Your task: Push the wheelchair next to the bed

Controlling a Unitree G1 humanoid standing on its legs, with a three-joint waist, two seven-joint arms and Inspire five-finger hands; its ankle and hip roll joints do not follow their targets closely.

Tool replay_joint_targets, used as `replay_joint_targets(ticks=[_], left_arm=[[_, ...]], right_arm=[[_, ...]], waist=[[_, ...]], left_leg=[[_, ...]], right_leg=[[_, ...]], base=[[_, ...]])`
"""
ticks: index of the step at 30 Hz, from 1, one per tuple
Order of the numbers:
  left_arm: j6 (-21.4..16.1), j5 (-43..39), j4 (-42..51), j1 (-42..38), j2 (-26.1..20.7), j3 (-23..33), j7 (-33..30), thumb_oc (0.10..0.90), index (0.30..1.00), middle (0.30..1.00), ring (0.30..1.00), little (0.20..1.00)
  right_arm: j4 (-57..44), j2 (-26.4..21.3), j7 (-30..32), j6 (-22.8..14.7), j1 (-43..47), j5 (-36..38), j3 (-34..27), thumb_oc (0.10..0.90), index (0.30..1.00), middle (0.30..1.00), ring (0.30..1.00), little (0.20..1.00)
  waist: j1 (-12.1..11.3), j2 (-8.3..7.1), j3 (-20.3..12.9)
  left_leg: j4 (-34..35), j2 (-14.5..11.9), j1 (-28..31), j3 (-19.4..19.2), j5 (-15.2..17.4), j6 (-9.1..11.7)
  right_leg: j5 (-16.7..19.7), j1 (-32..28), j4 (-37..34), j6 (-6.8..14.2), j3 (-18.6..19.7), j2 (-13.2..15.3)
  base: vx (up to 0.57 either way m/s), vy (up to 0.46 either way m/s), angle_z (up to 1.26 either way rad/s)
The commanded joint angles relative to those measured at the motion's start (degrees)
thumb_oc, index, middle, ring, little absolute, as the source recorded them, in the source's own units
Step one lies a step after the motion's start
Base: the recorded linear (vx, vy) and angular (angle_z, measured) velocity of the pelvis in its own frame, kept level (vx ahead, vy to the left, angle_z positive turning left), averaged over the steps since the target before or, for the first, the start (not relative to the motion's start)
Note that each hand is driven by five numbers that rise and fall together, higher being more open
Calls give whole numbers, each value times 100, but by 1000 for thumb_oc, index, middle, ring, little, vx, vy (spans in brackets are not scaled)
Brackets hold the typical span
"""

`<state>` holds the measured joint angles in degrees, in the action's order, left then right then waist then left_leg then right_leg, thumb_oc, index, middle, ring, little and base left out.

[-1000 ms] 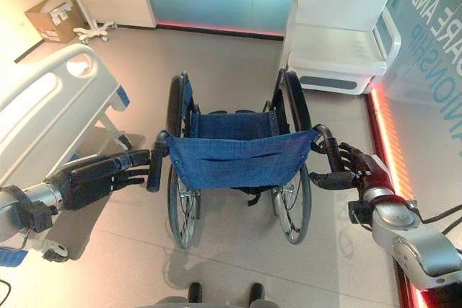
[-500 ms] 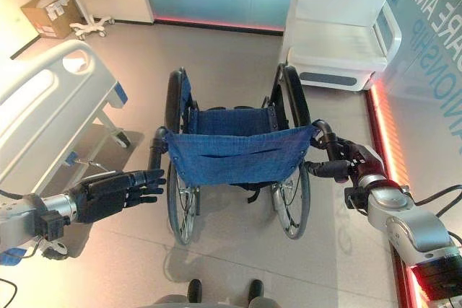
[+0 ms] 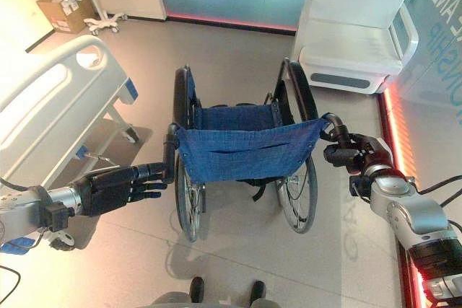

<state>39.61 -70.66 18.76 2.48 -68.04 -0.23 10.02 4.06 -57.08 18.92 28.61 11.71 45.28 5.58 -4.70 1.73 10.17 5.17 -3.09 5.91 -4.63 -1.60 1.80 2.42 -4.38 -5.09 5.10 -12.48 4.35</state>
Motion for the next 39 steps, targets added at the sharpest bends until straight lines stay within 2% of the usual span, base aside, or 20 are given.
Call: replay_joint_targets(ticks=[1,4,6,10,18,24,27,29,31,33,34,35,39], left_arm=[[-449,-389,-211,-710,-73,49,-132,800,900,900,900,900],[-545,-219,-358,-874,71,-74,-600,800,900,900,900,900],[-590,-233,-505,-939,147,-97,-669,800,900,900,900,900],[-436,-508,-611,-1003,296,-121,-638,800,900,900,900,900],[-88,-828,-475,-1455,324,-842,-103,800,900,900,900,900],[-143,-1062,-411,-1785,328,-1317,-131,800,900,900,900,900],[-144,-1531,-345,-2035,393,-1656,-200,800,900,900,900,900],[-268,-1674,-274,-2092,421,-1750,-190,800,900,900,900,900],[-568,-1366,-251,-2164,452,-1818,-261,800,900,900,900,900],[-1063,-778,-228,-2301,444,-1857,-654,800,900,900,900,900],[-1124,-716,-223,-2320,452,-1833,-789,800,900,900,900,900],[-1466,-228,-253,-2338,500,-1694,-1418,800,900,900,900,900],[-1542,100,-522,-2230,508,-1018,-1930,800,900,900,900,900]], right_arm=[[-57,-363,49,-337,456,-418,220,400,300,300,300,300],[-32,-295,85,-287,592,-462,358,400,300,300,300,300],[-12,-282,72,-267,650,-479,405,400,300,300,300,300],[-80,-307,33,-205,658,-479,401,400,300,300,300,300],[-131,-358,8,-231,761,-424,577,400,300,300,300,300],[-121,-370,59,-263,890,-325,753,400,300,300,300,300],[-166,-337,178,-253,1035,-255,933,400,300,300,300,300],[-194,-346,209,-261,1056,-224,968,400,300,300,300,300],[-179,-329,235,-291,1093,-212,1031,400,300,300,300,300],[-138,-274,240,-310,1124,-234,1067,400,300,300,300,300],[-131,-264,243,-314,1125,-236,1070,400,300,300,300,300],[-107,-230,247,-304,1128,-240,1052,400,300,300,300,300],[-25,-243,80,-267,1080,-272,800,400,300,300,300,300]], waist=[[90,-95,-269],[99,-107,-254],[113,-117,-247],[156,-126,-220],[265,-128,-130],[321,-131,-83],[365,-126,-32],[379,-127,-10],[388,-126,14],[390,-131,37],[386,-134,39],[369,-147,37],[336,-184,64]], left_leg=[[-17,-44,-181,-123,-71,120],[-17,-37,-180,-104,-72,114],[-17,-29,-180,-99,-73,112],[-17,-35,-162,-120,-79,112],[-17,-52,-185,-180,-96,97],[-17,-52,-182,-208,-99,87],[-17,-52,-193,-219,-111,85],[-17,-50,-199,-224,-116,86],[-17,-52,-204,-239,-117,83],[-17,-51,-207,-243,-120,82],[-17,-50,-210,-240,-123,85],[-17,-39,-223,-224,-123,88],[-17,-25,-249,-210,-127,88]], right_leg=[[-29,-246,9,202,-205,205],[-32,-241,9,196,-179,196],[-33,-237,9,194,-157,190],[-15,-233,9,190,-125,184],[30,-161,9,189,-3,158],[57,-136,9,190,59,147],[78,-109,9,191,106,152],[91,-98,9,192,116,154],[99,-89,9,187,123,155],[108,-85,9,184,125,156],[107,-84,9,183,123,156],[97,-80,9,182,114,158],[90,-61,16,169,76,164]], base=[[10,-16,3],[5,-6,1],[0,0,0],[0,0,0],[-2,-13,-3],[3,-6,-2],[-9,-3,-3],[0,0,0],[0,0,0],[0,0,0],[-16,-5,-5],[-11,-5,-6],[-26,-8,-4]])
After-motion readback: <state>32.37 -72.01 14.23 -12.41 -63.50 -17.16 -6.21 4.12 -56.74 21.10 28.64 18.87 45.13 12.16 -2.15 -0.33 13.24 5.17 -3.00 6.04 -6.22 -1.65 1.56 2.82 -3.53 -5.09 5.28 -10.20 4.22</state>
